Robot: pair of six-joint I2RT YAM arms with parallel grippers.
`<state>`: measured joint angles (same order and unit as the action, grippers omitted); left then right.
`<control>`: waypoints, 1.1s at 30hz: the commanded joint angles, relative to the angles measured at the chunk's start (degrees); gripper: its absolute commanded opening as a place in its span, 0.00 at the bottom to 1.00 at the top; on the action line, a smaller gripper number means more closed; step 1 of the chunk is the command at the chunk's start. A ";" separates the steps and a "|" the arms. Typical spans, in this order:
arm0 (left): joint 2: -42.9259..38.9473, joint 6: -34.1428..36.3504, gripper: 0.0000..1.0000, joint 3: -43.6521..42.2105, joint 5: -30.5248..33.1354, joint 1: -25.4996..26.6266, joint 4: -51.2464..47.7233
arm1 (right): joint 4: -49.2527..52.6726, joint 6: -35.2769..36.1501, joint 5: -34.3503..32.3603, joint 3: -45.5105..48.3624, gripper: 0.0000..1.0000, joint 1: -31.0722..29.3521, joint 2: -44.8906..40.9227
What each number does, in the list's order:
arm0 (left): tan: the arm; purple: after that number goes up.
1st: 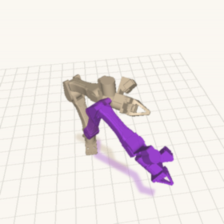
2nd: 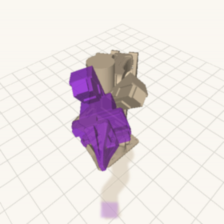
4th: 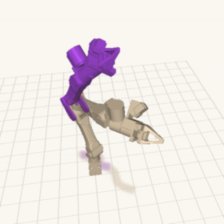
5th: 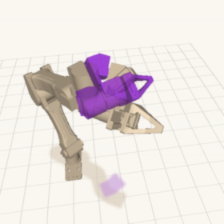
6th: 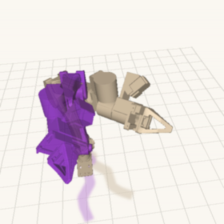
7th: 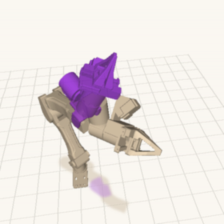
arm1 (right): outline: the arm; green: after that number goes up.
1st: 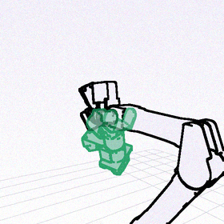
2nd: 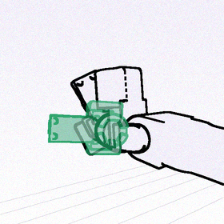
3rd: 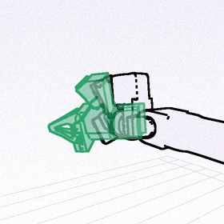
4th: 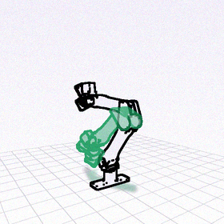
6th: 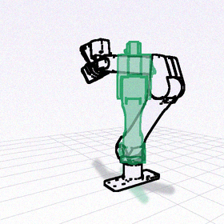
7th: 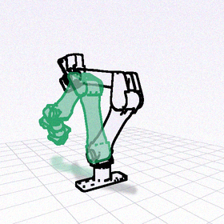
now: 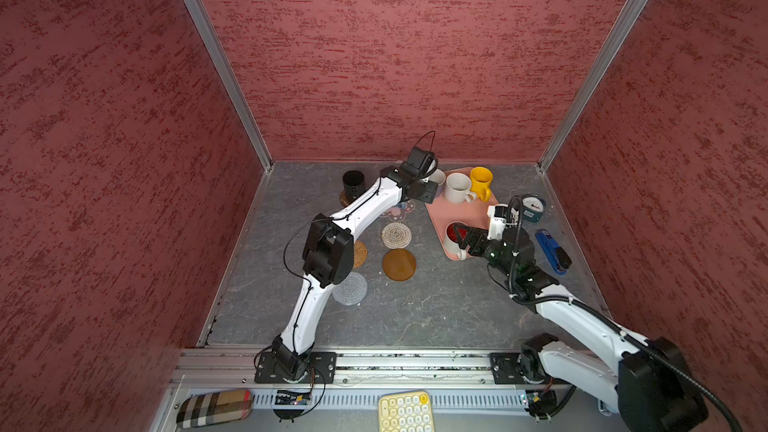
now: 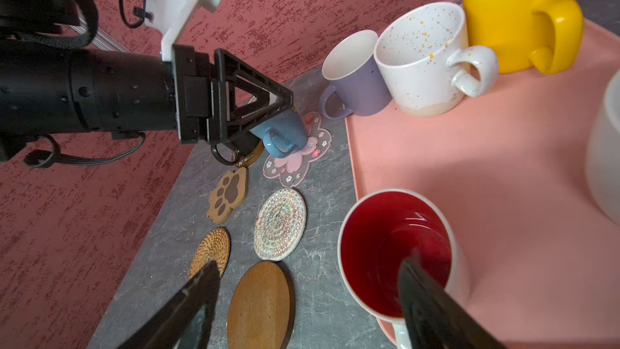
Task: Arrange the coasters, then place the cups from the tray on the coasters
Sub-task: 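Reach the left gripper to the lilac mug while the right withdraws to the tray, then lower the left gripper into the lilac mug on the tray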
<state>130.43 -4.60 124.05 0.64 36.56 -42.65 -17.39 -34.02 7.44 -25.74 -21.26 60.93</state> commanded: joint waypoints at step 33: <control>17.35 2.79 0.46 13.67 -6.84 -3.93 4.81 | -10.83 -1.68 -1.47 1.03 0.83 0.25 7.36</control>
<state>145.27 -2.57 136.38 -5.78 32.32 -39.20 -25.56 -35.99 7.22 -24.84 -21.26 68.16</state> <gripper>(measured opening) 0.461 0.827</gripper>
